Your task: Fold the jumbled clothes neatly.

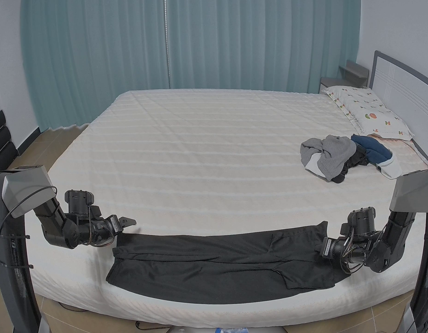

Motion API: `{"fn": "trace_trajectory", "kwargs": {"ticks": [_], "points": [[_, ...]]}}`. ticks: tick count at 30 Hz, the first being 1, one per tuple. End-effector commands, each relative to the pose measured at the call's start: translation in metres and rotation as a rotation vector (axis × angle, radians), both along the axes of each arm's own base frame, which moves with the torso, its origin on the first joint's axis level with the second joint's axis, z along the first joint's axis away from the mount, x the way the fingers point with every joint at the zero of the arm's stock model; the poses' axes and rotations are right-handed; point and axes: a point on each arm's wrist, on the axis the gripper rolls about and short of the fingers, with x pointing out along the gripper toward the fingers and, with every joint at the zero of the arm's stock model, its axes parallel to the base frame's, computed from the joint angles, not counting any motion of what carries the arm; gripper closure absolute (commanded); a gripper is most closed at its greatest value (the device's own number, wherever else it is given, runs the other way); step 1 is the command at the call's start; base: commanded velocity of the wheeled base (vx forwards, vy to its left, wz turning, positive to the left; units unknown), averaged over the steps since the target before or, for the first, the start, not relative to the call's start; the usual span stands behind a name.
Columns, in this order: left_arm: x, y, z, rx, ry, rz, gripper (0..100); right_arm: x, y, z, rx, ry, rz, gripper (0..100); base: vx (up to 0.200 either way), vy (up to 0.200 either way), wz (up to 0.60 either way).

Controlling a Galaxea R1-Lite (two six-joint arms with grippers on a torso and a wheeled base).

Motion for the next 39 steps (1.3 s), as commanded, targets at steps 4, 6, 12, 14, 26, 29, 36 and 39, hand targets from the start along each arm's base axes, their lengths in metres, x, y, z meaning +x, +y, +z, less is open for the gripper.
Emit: {"fn": "trace_trajectory", "kwargs": {"ticks": [4, 6, 12, 14, 26, 29, 36, 39], "points": [[0.0, 0.0, -0.001, -0.001, 0.002, 0.002, 0, 0.003, 0.0, 0.009, 0.009, -0.041, -0.004, 0, 0.0, 0.0, 0.0], [0.0, 0.0, 0.0, -0.001, 0.0, 0.002, 0, 0.01, 0.002, 0.028, 0.02, -0.117, -0.003, 0, 0.0, 0.0, 0.0], [0.0, 0.0, 0.0, -0.001, 0.0, 0.002, 0, 0.028, 0.027, 0.057, 0.02, -0.203, 0.039, 0, 0.0, 0.0, 0.0], [0.0, 0.0, 0.0, -0.001, 0.0, 0.002, 0, 0.032, 0.042, 0.058, 0.002, -0.194, 0.058, 0, 0.0, 0.0, 0.0], [0.001, 0.0, -0.002, 0.004, 0.002, -0.003, 0, 0.053, 0.105, 0.011, -0.176, -0.14, 0.176, 0, 0.0, 0.0, 0.0], [0.001, 0.0, -0.003, 0.011, 0.001, -0.008, 0, 0.059, 0.109, -0.002, -0.22, -0.14, 0.154, 0, 0.0, 0.0, 0.0], [0.001, 0.0, -0.003, 0.012, -0.001, -0.009, 0, 0.063, 0.111, -0.003, -0.234, -0.149, 0.147, 0, 0.0, 0.0, 0.0], [0.001, 0.0, -0.003, 0.012, -0.001, -0.009, 0, 0.064, 0.111, -0.004, -0.239, -0.148, 0.151, 100, 0.0, 0.0, 0.0]]}}
